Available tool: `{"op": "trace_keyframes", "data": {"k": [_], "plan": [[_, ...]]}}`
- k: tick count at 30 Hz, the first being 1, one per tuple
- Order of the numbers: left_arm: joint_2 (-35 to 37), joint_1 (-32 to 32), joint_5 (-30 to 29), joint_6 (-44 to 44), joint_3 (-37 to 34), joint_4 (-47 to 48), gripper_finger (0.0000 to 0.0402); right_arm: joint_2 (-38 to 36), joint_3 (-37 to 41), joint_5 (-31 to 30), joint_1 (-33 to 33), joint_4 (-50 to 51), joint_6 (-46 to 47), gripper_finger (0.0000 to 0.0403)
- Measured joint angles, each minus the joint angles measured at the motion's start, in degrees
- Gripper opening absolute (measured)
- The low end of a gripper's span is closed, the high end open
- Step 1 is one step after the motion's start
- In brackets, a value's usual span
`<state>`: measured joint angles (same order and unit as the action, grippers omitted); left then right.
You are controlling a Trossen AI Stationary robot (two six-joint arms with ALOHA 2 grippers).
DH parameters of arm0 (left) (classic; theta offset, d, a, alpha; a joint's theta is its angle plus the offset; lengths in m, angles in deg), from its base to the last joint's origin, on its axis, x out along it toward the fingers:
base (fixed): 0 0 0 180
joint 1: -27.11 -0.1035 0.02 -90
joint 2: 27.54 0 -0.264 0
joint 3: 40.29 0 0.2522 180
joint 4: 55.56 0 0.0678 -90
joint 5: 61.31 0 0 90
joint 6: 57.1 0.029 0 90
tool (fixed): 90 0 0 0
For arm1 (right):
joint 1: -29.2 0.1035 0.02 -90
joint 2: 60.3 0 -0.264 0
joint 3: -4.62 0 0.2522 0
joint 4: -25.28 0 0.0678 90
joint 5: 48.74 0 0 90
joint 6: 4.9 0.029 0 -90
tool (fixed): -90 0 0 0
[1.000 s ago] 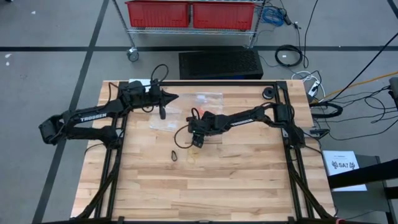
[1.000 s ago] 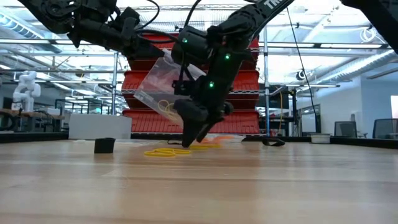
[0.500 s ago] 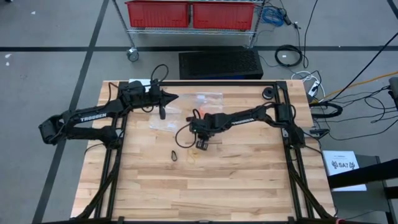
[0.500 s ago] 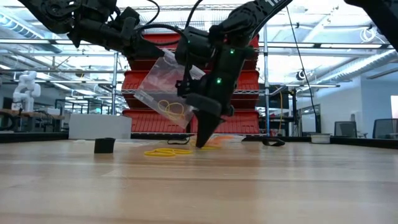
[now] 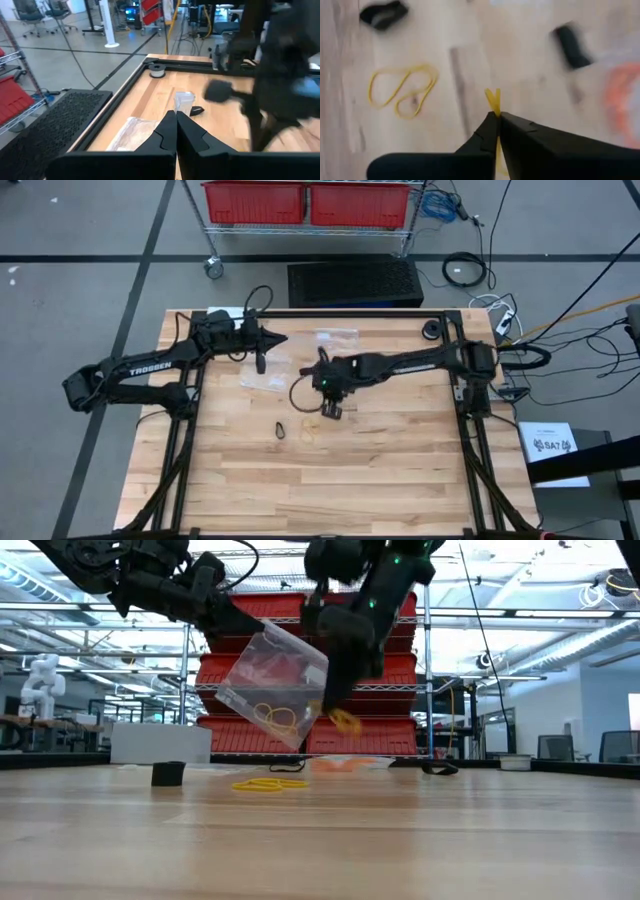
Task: Sort rubber bands
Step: Put the top yellow rubber band into the bottom zip lock bag
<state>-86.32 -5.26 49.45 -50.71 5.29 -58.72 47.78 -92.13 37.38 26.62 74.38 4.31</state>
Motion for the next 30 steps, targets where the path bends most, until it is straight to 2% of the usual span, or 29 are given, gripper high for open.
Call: {"op": "trace_keyframes", "data": {"k": [6,12,20,30], "plan": [[-0.22,2.63,0.38,0.0,0.02,0.0,0.0,-8.08,-0.19,-8.45,0.13,-4.0,-3.06,0.0],[-0.22,5.1,0.39,0.02,0.02,-0.05,0.0,-12.0,-0.22,-15.36,-0.19,-7.45,-7.88,0.0],[-0.2,7.41,0.38,0.0,0.02,-0.1,0.0,-11.57,-0.21,-14.95,-1.91,-11.16,-12.03,0.0],[-0.2,7.77,0.21,0.0,0.08,-1.13,0.0,-9.13,-0.3,-3.46,-4.39,-12.92,-11.54,0.0]]}}
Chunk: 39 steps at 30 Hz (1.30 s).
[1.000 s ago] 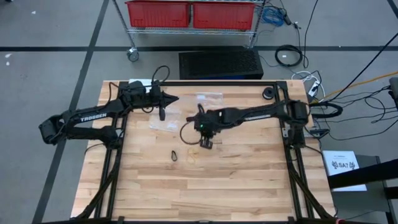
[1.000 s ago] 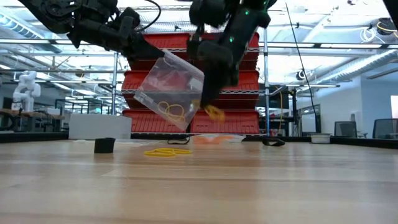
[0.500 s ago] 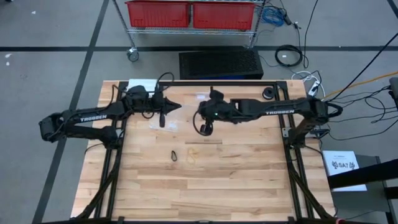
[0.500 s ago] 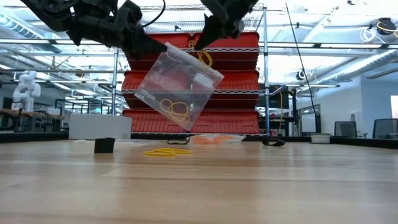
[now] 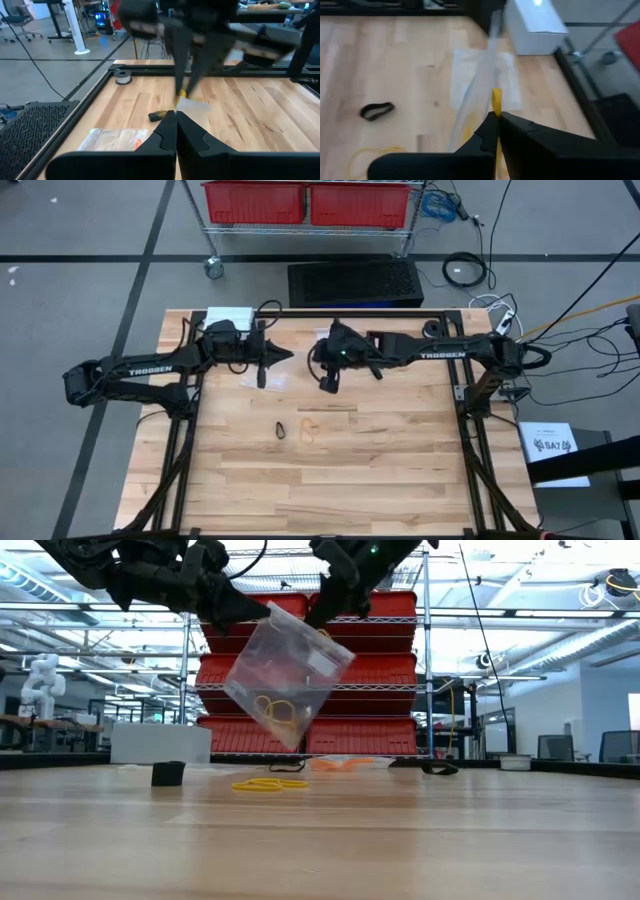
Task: Sort rubber bands
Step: Put the top yellow rubber band into the bottom zip lock bag
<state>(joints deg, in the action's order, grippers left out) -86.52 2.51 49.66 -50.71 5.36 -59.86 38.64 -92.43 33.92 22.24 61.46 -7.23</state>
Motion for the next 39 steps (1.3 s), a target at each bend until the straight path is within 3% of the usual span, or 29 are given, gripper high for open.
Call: {"op": "trace_keyframes", "data": {"k": [11,20,31,39], "plan": [[0.0,0.0,-1.81,0.0,0.03,1.2,0.0,-3.47,0.0,-4.69,0.91,1.94,1.74,0.0],[0.0,0.0,-2.0,0.0,0.03,0.9,0.0,-5.01,-0.02,-4.6,1.64,2.11,2.18,0.0],[0.0,0.0,-3.1,-0.04,0.01,0.98,0.0,-2.06,-0.02,-2.23,0.5,1.22,2.62,0.0],[0.0,0.01,-3.02,-0.04,0.01,1.09,0.0,-0.49,-0.02,3.34,-2.81,-0.94,3.55,0.0]]}}
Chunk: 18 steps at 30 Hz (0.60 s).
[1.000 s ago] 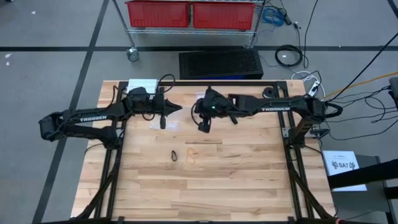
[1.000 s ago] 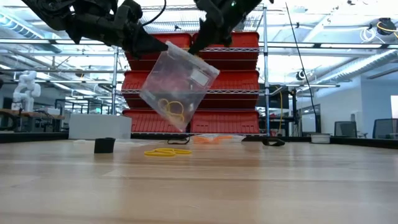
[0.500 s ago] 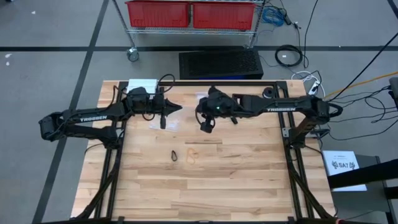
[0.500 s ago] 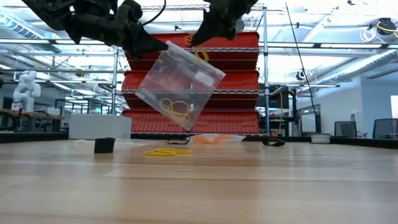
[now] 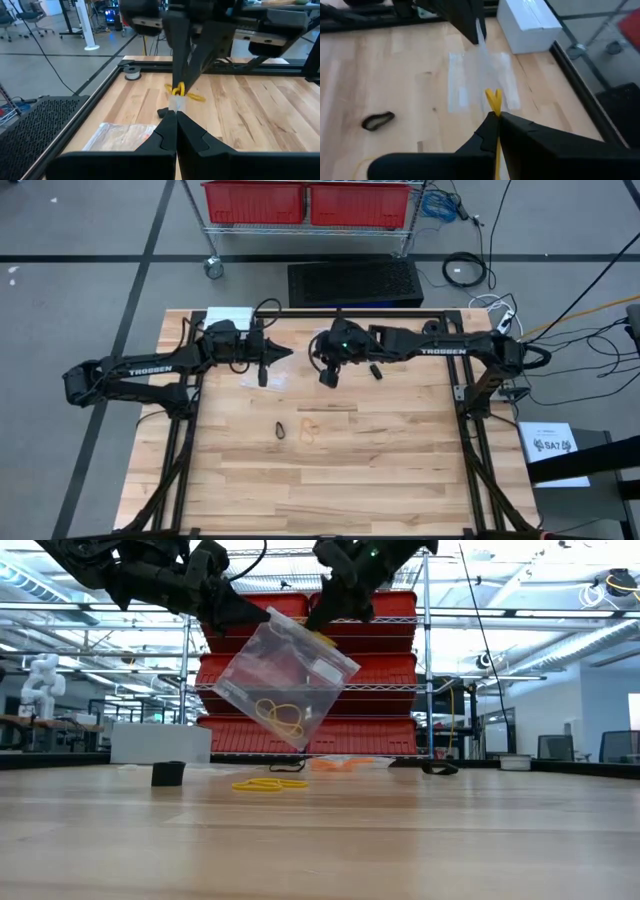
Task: Sort rubber bands
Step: Put the top yellow rubber band into the bottom zip lock bag
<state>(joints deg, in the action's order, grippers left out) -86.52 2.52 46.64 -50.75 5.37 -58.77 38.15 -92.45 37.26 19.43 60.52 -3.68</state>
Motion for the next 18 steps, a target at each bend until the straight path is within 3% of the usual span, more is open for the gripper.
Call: {"op": "trace_keyframes", "data": {"k": [11,18], "plan": [[-1.2,0.19,0.33,0.0,-0.04,-0.18,0.0,4.74,0.02,8.59,-2.33,-4.59,1.18,0.0004],[-3.7,1.26,0.33,-0.02,-0.04,-1.4,0.0,4.3,-1.35,8.3,-2.16,-5.59,1.18,0.0061]]}}
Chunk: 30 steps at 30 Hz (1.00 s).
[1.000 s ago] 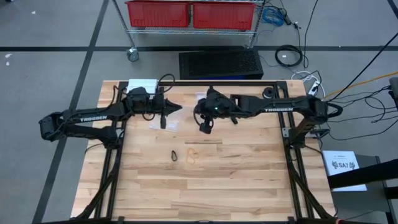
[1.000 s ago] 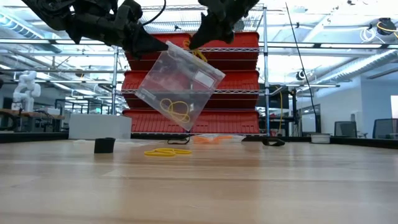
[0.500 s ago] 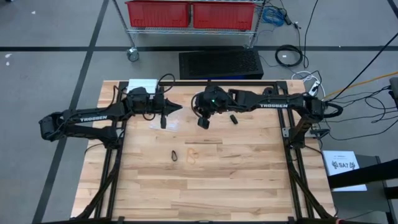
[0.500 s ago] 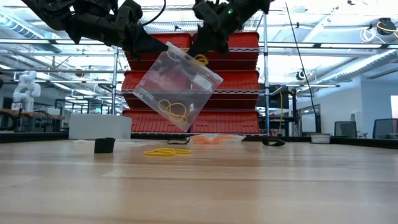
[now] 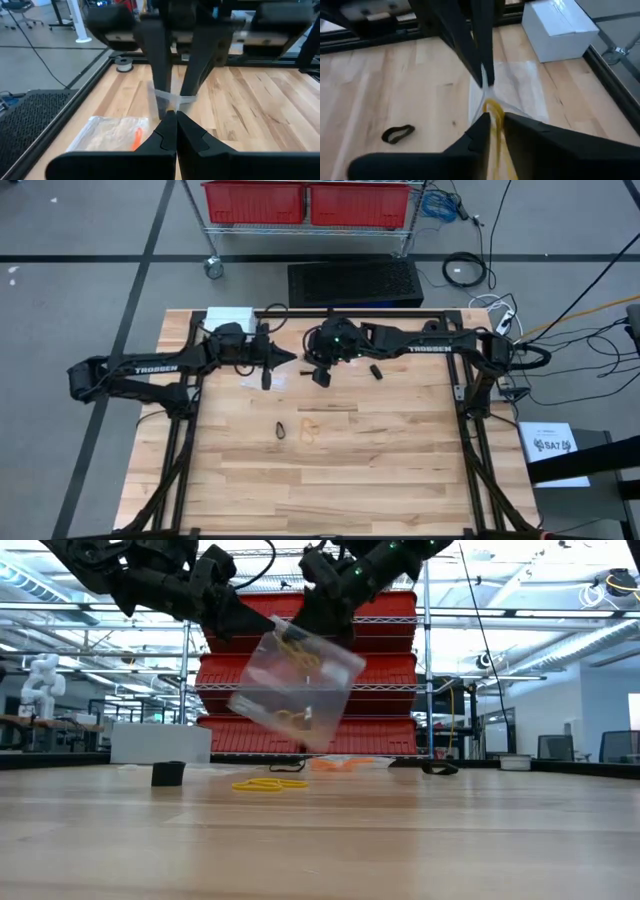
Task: Sort rubber bands
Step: Put the top yellow rubber band into the bottom zip lock bag, then put the yellow rubber band into the bottom zip lock bag
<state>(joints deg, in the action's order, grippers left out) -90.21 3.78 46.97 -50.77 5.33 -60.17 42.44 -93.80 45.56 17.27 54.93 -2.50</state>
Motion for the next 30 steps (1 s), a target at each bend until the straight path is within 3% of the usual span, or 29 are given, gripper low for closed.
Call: {"op": "trace_keyframes", "data": {"k": [8,14,19,25,30], "plan": [[-0.09,0.0,-0.82,-1.1,0.0,-0.88,0.0,-0.11,-7.77,-0.04,0.58,12.77,-1.1,0.0119],[-0.09,0.0,-4.56,-1.28,0.0,-0.16,0.0,-0.2,-13.43,-0.34,1.44,25.17,-1.76,0.0123],[-0.11,-0.04,-5.7,-1.03,0.0,-0.08,0.0,-0.22,-16.46,-5.74,4.77,33.53,-0.74,0.0122],[-0.11,-1.29,-6.21,-0.94,0.0,1.86,0.0,-0.22,-14.44,-5.69,10.99,36.53,8.99,0.0122],[-0.11,-1.77,-6.38,-0.92,-0.03,2.46,0.0,0.98,-7.42,-7.58,16.51,28.85,18.54,0.0121]]}}
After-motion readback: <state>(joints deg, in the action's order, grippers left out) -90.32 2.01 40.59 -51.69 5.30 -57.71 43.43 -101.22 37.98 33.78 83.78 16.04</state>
